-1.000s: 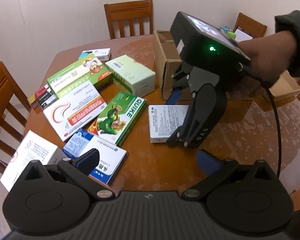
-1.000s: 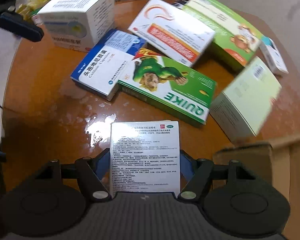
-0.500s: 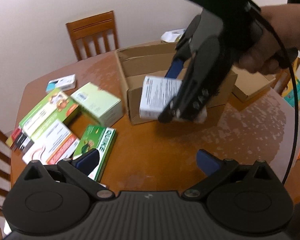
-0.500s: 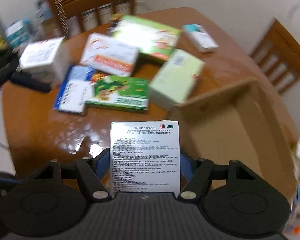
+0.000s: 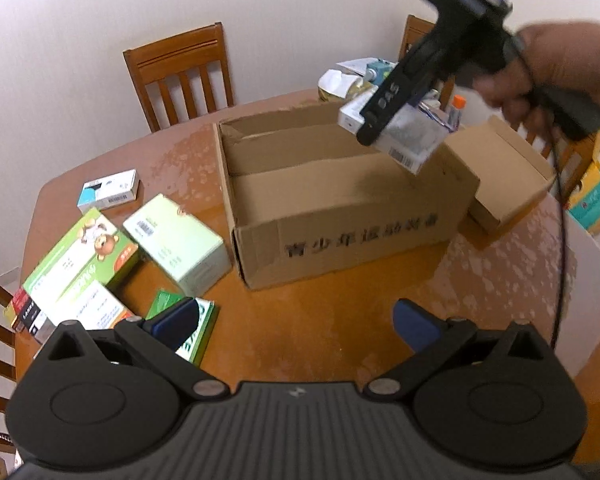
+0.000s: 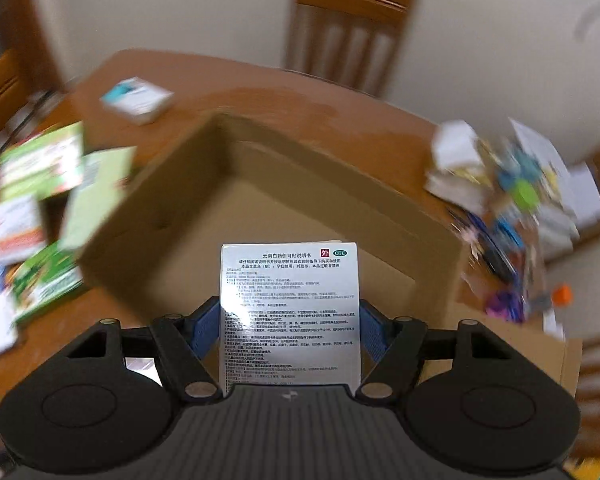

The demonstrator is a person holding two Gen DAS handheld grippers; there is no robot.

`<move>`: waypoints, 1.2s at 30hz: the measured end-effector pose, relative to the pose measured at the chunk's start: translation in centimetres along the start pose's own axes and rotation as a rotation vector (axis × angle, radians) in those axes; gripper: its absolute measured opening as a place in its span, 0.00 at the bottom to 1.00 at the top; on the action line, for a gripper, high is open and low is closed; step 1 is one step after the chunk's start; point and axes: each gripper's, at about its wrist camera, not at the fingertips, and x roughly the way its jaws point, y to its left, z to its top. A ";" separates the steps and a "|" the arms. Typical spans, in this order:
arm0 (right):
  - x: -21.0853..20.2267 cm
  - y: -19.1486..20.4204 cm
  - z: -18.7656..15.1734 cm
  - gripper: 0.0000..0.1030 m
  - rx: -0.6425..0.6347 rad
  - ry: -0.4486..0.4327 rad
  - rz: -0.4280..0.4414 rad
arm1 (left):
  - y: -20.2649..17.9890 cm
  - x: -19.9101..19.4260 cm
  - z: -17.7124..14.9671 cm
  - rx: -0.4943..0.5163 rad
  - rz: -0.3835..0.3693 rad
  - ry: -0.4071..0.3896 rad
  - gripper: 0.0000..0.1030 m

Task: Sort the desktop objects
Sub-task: 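Lift the white box with the right gripper and carry it over the cardboard box, then lower the white box into the cardboard box and open the right gripper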

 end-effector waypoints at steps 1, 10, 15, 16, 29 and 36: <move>0.8 -0.7 0.2 0.73 0.036 0.005 -0.017 | -0.1 0.2 0.4 -0.001 0.002 0.000 1.00; 7.5 -3.8 1.2 0.73 0.218 0.065 -0.049 | -0.8 1.3 6.7 0.027 -0.028 -0.081 1.00; 10.3 -5.0 1.2 0.73 0.261 0.095 -0.055 | 0.7 2.5 11.1 -0.029 -0.089 -0.171 1.00; 10.8 -5.3 1.1 0.73 0.277 0.102 -0.057 | 0.9 3.0 11.6 -0.037 -0.099 -0.176 1.00; 12.4 -5.7 1.7 0.73 0.308 0.095 -0.092 | 1.9 9.3 13.9 -0.058 -0.149 -0.134 1.00; 13.6 -5.2 2.6 0.73 0.351 0.111 -0.067 | 2.2 10.0 13.7 -0.053 -0.141 -0.112 1.00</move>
